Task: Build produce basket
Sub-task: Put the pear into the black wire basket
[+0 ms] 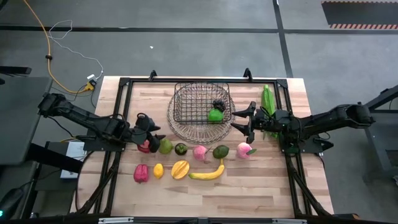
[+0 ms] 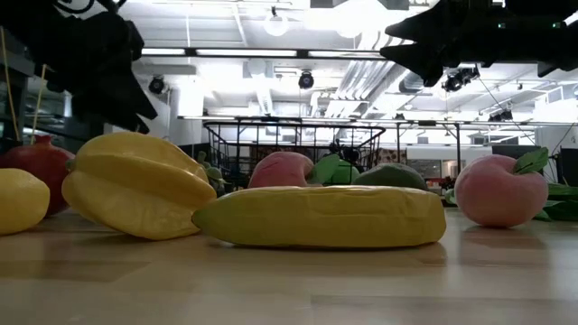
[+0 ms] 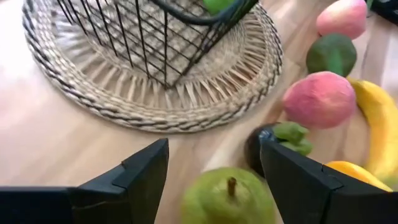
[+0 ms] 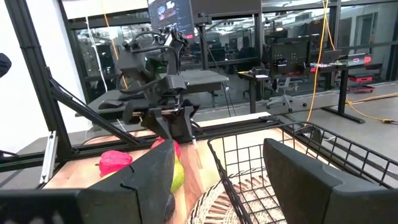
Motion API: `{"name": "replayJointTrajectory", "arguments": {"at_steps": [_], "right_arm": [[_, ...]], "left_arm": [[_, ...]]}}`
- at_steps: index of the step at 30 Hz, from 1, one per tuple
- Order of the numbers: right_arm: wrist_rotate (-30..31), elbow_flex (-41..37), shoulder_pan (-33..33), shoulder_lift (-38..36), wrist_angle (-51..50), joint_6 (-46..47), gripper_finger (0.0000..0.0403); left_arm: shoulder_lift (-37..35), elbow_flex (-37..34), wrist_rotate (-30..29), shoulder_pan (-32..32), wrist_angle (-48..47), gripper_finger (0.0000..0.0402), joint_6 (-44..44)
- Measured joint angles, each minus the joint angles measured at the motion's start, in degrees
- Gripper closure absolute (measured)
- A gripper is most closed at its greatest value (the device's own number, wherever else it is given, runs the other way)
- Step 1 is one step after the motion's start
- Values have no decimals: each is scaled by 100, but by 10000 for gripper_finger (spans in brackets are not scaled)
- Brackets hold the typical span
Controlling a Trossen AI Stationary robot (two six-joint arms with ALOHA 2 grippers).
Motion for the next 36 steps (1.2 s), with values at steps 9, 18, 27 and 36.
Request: {"name": "replayJointTrajectory", "arguments": {"at_steps": [9, 18, 27, 36], "right_arm": [[4, 0, 0, 0, -2, 0, 167], [7, 0, 0, 0, -7, -2, 167], [63, 0, 0, 0, -11, -46, 167], [109, 2, 0, 0, -37, -46, 167]], "left_arm": [[0, 0, 195, 9, -174, 158, -415], [0, -2, 250, 83, -240, 161, -468], [98, -6, 441, 83, -200, 217, -498], [326, -9, 460, 83, -129, 268, -394]]}}
